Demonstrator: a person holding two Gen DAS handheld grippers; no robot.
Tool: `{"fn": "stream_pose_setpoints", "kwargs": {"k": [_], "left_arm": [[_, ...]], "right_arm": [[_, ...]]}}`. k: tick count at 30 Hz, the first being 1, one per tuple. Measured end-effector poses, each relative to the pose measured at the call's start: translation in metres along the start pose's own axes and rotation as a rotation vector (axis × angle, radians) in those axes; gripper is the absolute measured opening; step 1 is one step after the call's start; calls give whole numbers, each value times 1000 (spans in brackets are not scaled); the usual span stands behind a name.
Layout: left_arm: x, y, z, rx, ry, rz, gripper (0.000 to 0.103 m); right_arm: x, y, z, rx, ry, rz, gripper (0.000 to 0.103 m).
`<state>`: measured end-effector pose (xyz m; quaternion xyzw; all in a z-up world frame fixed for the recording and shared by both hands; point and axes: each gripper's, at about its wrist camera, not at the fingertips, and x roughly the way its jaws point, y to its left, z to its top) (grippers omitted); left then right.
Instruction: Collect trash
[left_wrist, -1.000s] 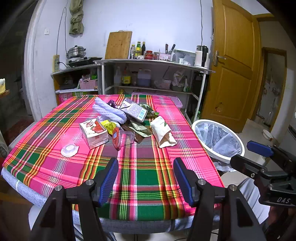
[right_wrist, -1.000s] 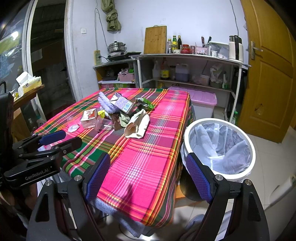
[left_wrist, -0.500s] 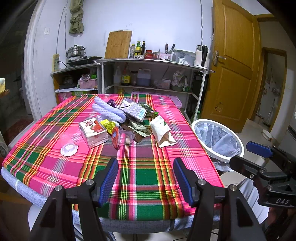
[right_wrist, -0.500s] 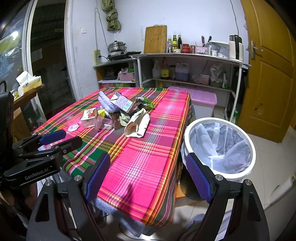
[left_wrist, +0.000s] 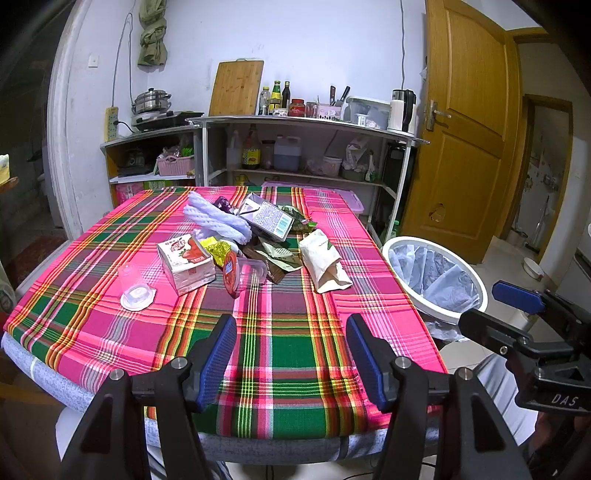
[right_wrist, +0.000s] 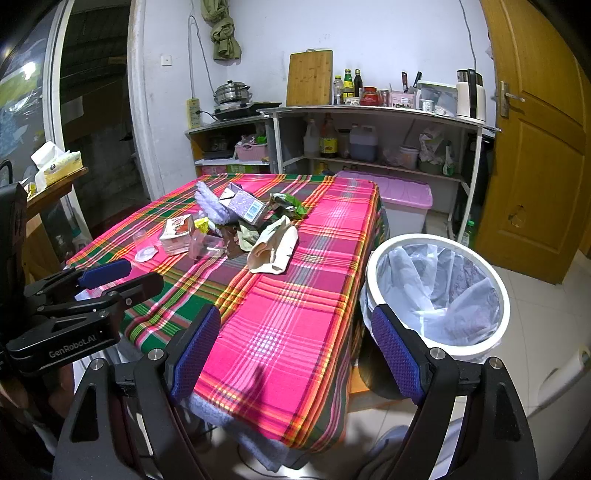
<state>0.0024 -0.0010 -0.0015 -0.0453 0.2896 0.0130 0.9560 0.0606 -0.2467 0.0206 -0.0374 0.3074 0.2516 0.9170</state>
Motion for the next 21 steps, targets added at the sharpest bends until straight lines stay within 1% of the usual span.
{"fn": "stream_pose_setpoints", "kwargs": {"k": [21], "left_arm": [[1, -2, -1, 2, -1, 0, 61]], "right_arm": [[3, -2, -1, 1, -3, -2, 84]]}}
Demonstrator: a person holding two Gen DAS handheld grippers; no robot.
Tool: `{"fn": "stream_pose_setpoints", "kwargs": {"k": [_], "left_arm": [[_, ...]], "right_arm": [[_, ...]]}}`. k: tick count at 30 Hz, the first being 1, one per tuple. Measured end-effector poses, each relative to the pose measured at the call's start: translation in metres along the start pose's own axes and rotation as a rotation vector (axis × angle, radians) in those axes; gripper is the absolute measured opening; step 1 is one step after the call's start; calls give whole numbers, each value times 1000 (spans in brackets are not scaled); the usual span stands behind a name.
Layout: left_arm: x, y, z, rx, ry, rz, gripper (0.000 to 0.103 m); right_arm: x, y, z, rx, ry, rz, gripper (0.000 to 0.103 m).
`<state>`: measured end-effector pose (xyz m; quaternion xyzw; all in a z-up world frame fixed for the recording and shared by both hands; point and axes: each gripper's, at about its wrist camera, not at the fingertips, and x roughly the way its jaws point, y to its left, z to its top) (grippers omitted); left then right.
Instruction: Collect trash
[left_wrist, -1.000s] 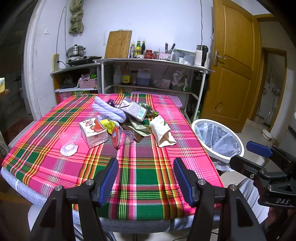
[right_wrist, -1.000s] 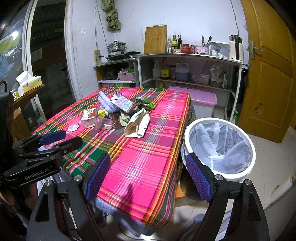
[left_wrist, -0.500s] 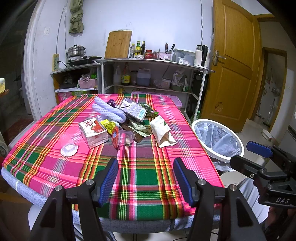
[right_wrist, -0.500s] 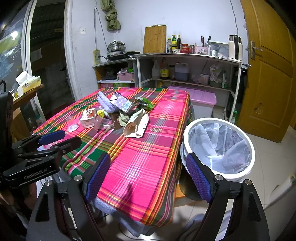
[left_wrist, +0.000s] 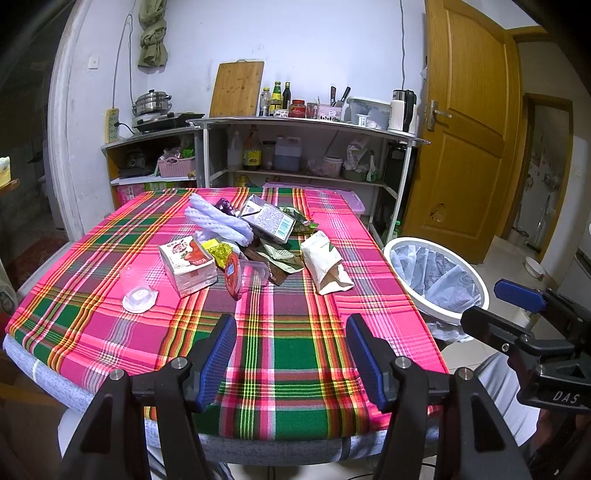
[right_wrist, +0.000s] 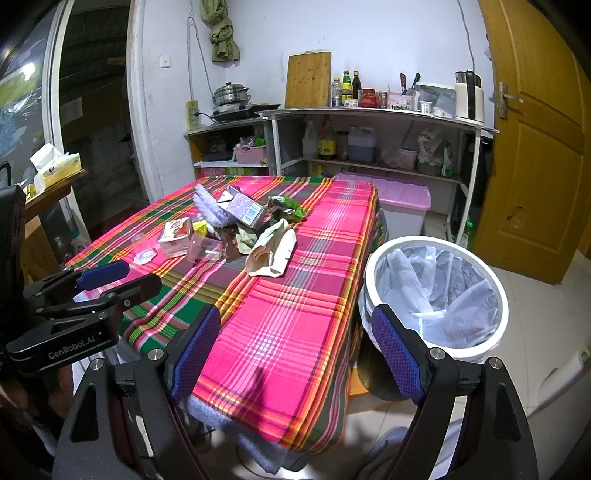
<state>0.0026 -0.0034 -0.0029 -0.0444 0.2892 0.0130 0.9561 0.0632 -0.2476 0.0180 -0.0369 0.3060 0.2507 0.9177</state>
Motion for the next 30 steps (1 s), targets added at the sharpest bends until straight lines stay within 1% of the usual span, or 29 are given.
{"fn": "stream_pose_setpoints", "kwargs": {"k": [16, 20, 27, 30], "left_arm": [[3, 4, 0, -5, 4, 0, 61], [5, 7, 0, -4, 9, -2, 61], [19, 25, 1, -54, 37, -14, 61], [23, 31, 2, -71, 38, -2, 61]], "right_arm": [[1, 3, 4, -5, -8, 8, 84], [9, 3, 3, -2, 13, 35, 84], [24, 7, 6, -10, 40, 49, 84], [31, 9, 10, -23, 49, 54, 84]]}}
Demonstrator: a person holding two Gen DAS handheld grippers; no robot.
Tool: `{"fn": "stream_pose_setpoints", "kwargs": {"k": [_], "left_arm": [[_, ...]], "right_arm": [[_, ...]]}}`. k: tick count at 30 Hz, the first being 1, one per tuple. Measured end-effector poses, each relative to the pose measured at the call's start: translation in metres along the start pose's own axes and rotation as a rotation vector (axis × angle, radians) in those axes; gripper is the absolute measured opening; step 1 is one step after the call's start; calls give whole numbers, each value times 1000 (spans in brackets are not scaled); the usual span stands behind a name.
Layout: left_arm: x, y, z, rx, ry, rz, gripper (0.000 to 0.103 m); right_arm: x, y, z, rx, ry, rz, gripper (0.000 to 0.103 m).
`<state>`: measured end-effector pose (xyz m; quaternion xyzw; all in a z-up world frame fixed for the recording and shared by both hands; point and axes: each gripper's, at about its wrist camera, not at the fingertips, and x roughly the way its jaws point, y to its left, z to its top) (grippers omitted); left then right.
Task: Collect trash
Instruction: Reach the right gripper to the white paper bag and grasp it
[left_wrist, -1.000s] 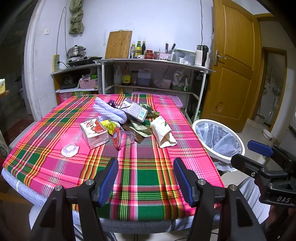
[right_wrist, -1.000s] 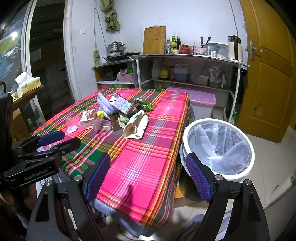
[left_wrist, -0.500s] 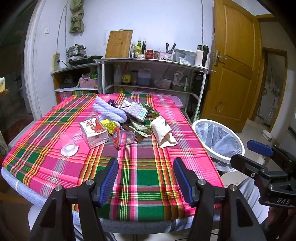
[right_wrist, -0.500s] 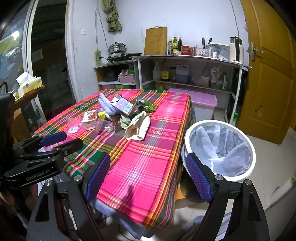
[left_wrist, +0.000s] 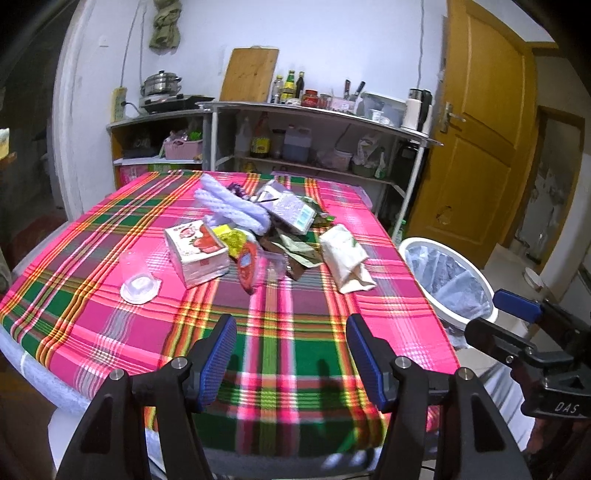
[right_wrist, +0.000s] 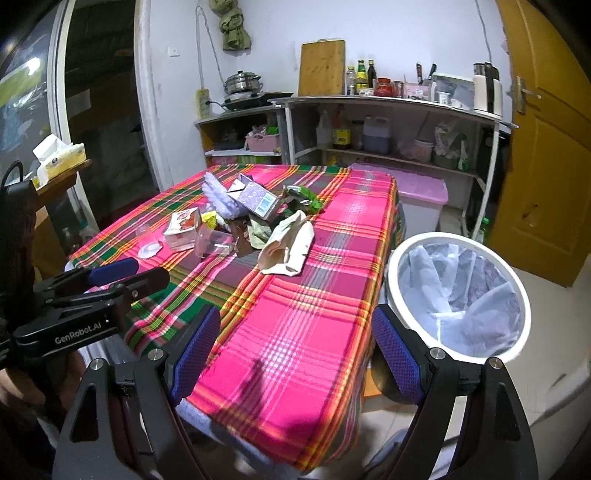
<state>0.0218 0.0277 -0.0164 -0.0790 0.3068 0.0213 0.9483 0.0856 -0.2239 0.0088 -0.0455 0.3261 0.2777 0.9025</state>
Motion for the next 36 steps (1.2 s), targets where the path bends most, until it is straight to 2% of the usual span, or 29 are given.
{"fn": "stream_pose_setpoints", "kwargs": {"k": [3, 9, 11, 18, 22, 27, 28, 30, 36], "left_arm": [[4, 8, 4, -18, -12, 13, 61], [23, 16, 13, -11, 12, 30, 61], [30, 18, 15, 0, 22, 38, 61], [57, 25, 27, 0, 30, 30, 61], [72, 27, 32, -8, 49, 11, 61], [89, 29, 36, -29, 74, 1, 60], [92, 29, 37, -28, 78, 1, 59], [98, 28, 38, -23, 89, 4, 54], [109, 31, 41, -33, 115, 2, 27]], "right_arm": [[10, 4, 6, -16, 8, 8, 84], [32, 3, 19, 1, 39, 22, 83], [39, 2, 24, 10, 47, 19, 76], [67, -5, 41, 39, 80, 36, 68], [82, -7, 49, 44, 95, 53, 61], [106, -7, 58, 61, 122, 74, 59], [110, -6, 59, 59, 126, 78, 56], [119, -4, 61, 59, 139, 85, 49], [138, -2, 62, 72, 179, 114, 30]]}}
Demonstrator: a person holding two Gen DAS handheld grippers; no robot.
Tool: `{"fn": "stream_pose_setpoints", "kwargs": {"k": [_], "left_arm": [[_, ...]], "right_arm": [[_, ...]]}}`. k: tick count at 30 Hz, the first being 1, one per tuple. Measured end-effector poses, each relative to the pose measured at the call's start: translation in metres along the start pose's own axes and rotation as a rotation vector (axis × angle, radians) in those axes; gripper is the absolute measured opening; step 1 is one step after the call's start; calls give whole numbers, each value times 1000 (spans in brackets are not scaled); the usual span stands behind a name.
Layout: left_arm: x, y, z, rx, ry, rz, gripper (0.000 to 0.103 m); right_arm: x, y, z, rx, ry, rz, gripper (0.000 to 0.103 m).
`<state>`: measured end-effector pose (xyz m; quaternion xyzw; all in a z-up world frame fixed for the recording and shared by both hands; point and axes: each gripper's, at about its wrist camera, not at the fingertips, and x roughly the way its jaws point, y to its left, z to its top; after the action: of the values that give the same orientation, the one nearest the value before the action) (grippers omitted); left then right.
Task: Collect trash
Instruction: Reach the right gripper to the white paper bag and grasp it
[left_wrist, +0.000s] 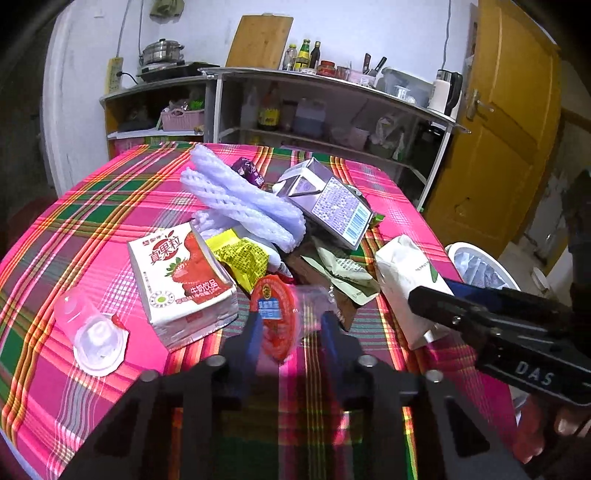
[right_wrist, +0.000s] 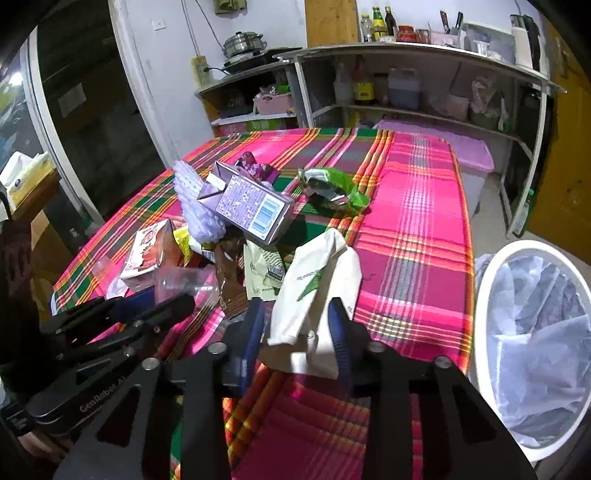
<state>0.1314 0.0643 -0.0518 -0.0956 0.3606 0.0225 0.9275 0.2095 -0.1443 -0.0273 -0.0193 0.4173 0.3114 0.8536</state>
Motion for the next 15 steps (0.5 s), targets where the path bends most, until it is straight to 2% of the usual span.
{"fn": "stream_pose_setpoints", "kwargs": {"k": [1, 5, 15], "left_arm": [[1, 1, 0, -2, 2, 1, 25], [0, 2, 0, -10, -4, 1, 15], [-13, 3, -2, -22, -27, -6, 7]], "right_arm": [[1, 0, 0, 4, 2, 5, 25], [-1, -2, 0, 10, -8, 10, 23], [-19, -4, -9, 27, -19, 32, 20]]}}
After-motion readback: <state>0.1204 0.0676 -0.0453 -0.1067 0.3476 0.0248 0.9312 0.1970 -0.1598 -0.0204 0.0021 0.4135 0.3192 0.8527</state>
